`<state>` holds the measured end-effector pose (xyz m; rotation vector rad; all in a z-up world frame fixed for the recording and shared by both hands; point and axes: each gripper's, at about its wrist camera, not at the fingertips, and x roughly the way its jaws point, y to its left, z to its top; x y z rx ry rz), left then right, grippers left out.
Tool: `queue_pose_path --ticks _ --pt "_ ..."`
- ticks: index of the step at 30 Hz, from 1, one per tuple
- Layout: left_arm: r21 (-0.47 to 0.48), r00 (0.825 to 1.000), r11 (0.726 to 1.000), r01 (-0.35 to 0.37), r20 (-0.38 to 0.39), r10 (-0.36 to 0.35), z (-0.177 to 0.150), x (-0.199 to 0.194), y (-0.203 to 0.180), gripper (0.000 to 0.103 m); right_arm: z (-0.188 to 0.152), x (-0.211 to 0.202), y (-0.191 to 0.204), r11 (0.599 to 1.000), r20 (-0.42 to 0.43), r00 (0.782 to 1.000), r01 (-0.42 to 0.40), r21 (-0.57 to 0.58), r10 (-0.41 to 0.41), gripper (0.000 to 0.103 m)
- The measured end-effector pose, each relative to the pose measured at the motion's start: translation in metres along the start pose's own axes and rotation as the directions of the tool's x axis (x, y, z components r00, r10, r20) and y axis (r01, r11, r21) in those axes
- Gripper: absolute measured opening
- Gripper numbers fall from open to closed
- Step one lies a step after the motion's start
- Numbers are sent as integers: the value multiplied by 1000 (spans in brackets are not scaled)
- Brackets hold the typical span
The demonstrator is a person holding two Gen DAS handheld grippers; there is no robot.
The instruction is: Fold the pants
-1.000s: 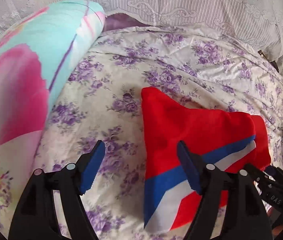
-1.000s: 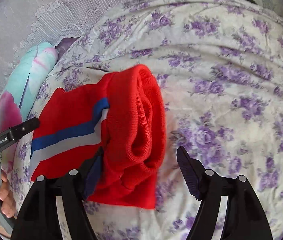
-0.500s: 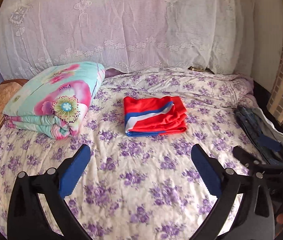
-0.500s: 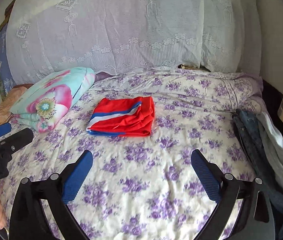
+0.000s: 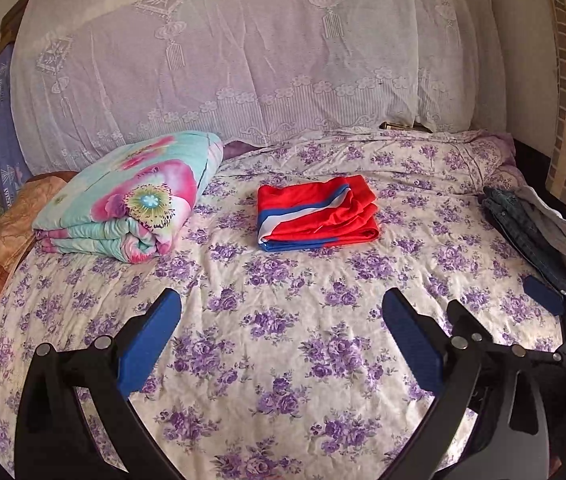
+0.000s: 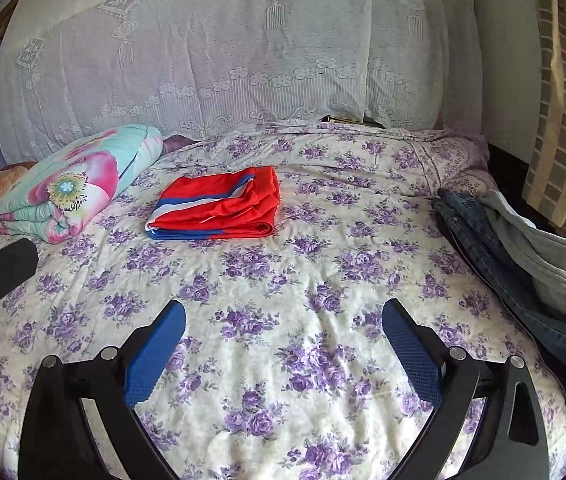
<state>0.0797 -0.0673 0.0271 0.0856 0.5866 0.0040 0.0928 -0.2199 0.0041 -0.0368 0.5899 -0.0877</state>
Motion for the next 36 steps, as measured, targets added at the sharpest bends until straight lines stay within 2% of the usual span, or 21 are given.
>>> queue_pose_path --ticks 3,6,10,23,36 --pt "11 999 1000 -26 -30 26 -9 14 1 98 -2 6 1 1000 -9 1000 4 -8 -4 99" --pt "-28 999 1000 0 -51 -1 -11 22 7 98 -6 15 2 1000 -32 999 15 -18 -15 99" --pt "-53 998 999 -1 -55 -2 -13 26 11 98 -10 20 5 999 -46 999 22 -27 -23 99" --pt "-45 1000 999 -21 -23 20 -12 20 11 98 -12 23 6 999 -52 998 26 -25 -27 99" --pt "-52 999 999 0 -49 -2 -14 23 10 98 -12 23 6 999 -55 998 30 -21 -31 99"
